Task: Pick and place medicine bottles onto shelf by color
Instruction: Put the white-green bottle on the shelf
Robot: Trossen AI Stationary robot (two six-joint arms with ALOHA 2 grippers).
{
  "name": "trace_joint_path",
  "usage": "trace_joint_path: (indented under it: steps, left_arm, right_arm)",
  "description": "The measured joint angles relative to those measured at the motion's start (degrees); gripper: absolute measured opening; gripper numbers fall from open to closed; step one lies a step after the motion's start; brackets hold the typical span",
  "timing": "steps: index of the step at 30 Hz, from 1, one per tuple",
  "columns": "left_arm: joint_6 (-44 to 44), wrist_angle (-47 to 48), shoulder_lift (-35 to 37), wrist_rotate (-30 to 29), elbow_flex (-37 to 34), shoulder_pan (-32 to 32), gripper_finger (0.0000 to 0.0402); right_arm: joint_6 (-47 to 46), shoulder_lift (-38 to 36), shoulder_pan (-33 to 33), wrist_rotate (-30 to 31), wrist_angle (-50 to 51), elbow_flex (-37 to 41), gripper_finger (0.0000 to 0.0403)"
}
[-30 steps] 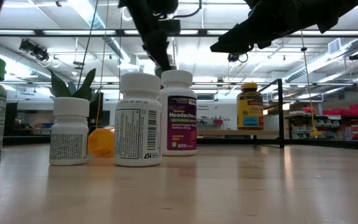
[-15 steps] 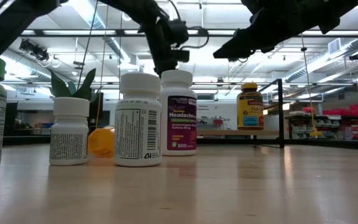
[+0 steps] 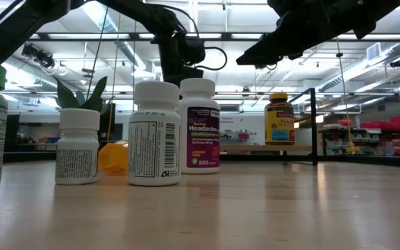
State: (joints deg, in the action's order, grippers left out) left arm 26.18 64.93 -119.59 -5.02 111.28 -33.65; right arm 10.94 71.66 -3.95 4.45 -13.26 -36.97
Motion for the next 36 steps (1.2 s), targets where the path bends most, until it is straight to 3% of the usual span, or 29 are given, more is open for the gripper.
trace_joint_path:
  steps: [14, 36]
  left_arm:
    - [-0.7, -0.6, 0.0, -2.9, 0.0, 0.2, 0.0354]
    - [8.8, -5.8, 0.0, -10.8, 0.0, -0.6, 0.0355]
  right_arm:
    - [-0.1, 0.0, 0.0, -1.1, -0.2, 0.0, 0.0299]
    - [-0.3, 0.0, 0.0, -1.6, -0.4, 0.0, 0.0299]
